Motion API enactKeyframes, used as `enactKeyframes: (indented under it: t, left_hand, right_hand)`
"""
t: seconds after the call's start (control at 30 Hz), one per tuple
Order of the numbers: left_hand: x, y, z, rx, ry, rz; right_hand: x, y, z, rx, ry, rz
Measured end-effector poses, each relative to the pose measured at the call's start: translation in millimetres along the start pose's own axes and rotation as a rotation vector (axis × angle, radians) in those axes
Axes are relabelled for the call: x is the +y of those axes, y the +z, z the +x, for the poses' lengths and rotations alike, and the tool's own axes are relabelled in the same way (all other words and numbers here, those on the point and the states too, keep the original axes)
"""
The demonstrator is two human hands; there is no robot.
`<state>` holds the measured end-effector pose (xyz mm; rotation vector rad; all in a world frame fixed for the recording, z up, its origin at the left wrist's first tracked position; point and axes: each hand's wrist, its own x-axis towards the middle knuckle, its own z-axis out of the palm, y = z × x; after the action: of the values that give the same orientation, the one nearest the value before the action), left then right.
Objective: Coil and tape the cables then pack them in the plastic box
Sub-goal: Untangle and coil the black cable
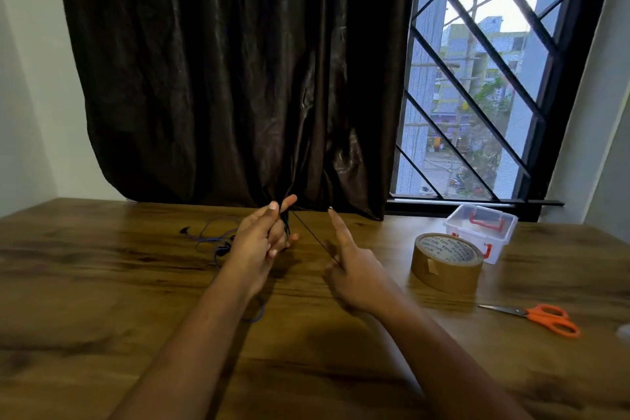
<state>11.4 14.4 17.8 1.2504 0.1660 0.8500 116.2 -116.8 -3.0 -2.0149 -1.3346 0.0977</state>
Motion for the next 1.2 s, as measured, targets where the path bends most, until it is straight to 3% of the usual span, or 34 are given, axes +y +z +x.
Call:
enactKeyframes:
  t: [0.2,0.4,0.57,0.7,0.83,1.1,1.2]
  left_hand:
    - [-0.9,-0.4,0.1,0.025,0.019,0.031]
    - [1.9,-5.4,1.3,-0.001,0.006,0.009]
    - [-3.3,8.8,-5.2,-0.170,-0.074,0.102]
    - [-3.6,17.7,-14.8,-0.295,-0.149,0.089]
    - [0.5,22.0,-19.2,-0.326,-0.215,0.003]
    - [4.4,25.5,-22.8,-0.377,-0.262,-0.098]
    - [4.0,25.2,-22.4,-0.376,-0.256,-0.120]
  right_hand:
    - [2.9,1.6,-0.4,0.101,0.009,-0.223]
    - [9.1,0.9,0.3,0.174,0.094,-0.290]
    - [4.6,-1.3,3.8,0.083,-0.017,0.055]
    - [-0.9,3.3,3.9,0.164,-0.148,0.140]
    - [-1.0,4.8,4.5,0.219,-0.188,0.235]
    - [-8.8,8.3,2.8,0.121,-0.202,0.573]
    - [-9.3,8.8,1.7,0.086,-0.230,0.552]
